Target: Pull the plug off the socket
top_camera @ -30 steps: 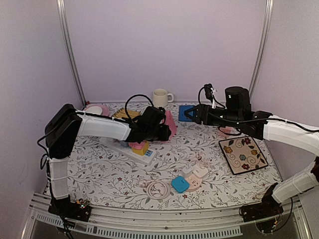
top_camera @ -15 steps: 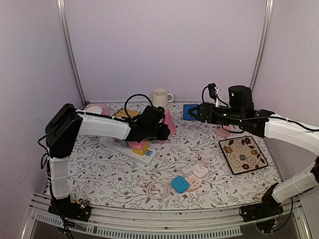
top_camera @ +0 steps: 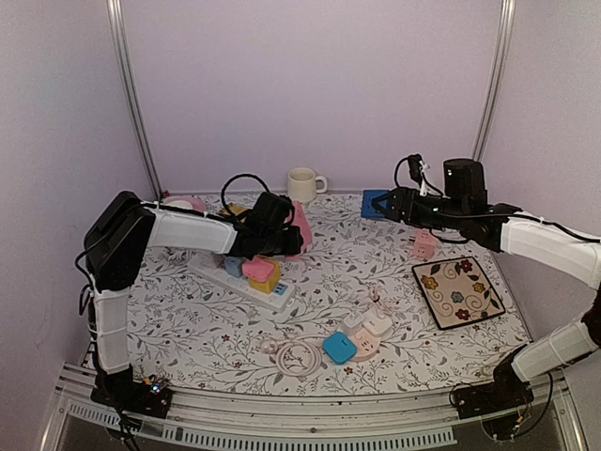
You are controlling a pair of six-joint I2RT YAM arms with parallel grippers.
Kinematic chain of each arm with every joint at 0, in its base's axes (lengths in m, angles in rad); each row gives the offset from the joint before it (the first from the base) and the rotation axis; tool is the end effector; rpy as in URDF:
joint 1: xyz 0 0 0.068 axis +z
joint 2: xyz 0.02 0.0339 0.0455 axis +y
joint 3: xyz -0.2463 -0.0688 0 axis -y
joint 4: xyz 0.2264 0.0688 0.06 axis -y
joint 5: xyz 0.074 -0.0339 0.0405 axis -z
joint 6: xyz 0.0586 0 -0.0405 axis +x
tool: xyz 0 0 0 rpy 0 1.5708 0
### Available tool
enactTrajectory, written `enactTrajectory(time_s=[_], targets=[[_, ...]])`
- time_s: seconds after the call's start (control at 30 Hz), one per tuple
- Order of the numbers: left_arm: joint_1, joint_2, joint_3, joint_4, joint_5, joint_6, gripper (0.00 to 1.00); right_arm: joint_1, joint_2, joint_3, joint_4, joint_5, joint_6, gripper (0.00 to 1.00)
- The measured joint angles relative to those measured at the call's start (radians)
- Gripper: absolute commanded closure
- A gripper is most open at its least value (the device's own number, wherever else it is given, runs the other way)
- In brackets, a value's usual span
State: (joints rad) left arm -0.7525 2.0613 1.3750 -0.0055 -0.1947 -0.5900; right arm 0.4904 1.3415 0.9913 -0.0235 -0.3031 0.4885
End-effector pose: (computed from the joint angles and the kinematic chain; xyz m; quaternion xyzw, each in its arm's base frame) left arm 0.3366 -0.2996 0.1498 0.0319 0.9011 -0.1945 0.3863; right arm 0.2725 0.1653 0.2846 -0.0858 0.8166 0.3719 0.4330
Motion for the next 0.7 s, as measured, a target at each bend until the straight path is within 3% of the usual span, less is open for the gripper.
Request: enactTrajectory(time_s=[0.33,0.53,0.6,0.7], targets=[[0.0,-0.012,-0.025,0.038,0.084,0.016,1.0,-0.177,0.301,0.135,0.022,-0.076,-0.031,0.95],[-0.016,-0.038,-0.039,0.056,0.154,0.029,1.0,-0.266,0.576,0.277,0.023,-0.124,-0.041,0.86],[-0.025,-0.042,-0.039,0.066,0.18,0.034,1.0,-0.288,0.66,0.333,0.015,-0.149,-0.041,0.79],[-0.038,-0.042,-0.039,0.074,0.225,0.04,1.0,-0.309,0.739,0.398,0.0,-0.177,-0.04,0.58]])
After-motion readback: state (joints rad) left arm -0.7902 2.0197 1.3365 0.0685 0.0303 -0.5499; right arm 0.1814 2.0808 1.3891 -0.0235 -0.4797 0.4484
